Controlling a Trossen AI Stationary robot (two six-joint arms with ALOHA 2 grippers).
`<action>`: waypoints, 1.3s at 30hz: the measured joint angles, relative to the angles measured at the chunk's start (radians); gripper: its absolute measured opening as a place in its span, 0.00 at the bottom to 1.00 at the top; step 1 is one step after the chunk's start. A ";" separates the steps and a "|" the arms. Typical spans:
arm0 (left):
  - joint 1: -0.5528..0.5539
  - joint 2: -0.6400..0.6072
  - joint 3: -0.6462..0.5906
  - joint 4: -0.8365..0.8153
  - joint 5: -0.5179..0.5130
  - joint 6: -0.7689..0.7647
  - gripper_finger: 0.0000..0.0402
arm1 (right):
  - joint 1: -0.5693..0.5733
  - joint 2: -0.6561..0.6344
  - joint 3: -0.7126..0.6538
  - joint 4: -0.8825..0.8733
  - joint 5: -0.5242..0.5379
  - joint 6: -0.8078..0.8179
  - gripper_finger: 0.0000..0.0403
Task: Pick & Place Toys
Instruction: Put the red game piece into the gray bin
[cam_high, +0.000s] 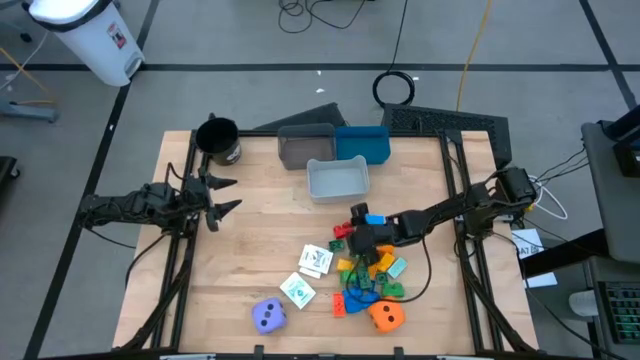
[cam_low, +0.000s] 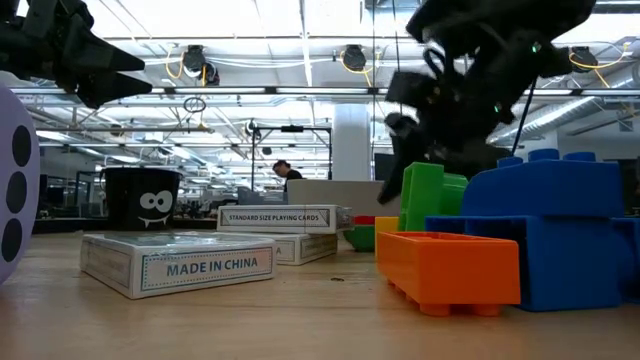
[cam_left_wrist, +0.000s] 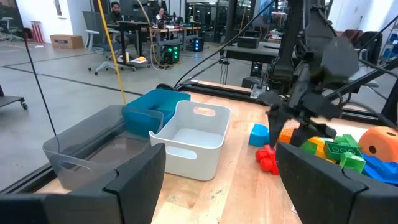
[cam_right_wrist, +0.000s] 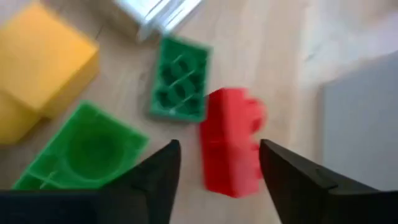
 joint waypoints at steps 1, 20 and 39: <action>0.000 0.000 0.000 0.000 0.000 0.000 0.77 | -0.007 -0.002 0.003 0.018 0.003 0.000 0.58; 0.000 0.000 0.000 0.000 0.000 0.000 0.77 | -0.151 0.087 0.007 0.000 -0.225 0.015 0.48; 0.000 0.000 0.000 0.000 0.001 0.000 0.77 | -0.148 -0.163 0.004 -0.010 -0.224 0.041 0.07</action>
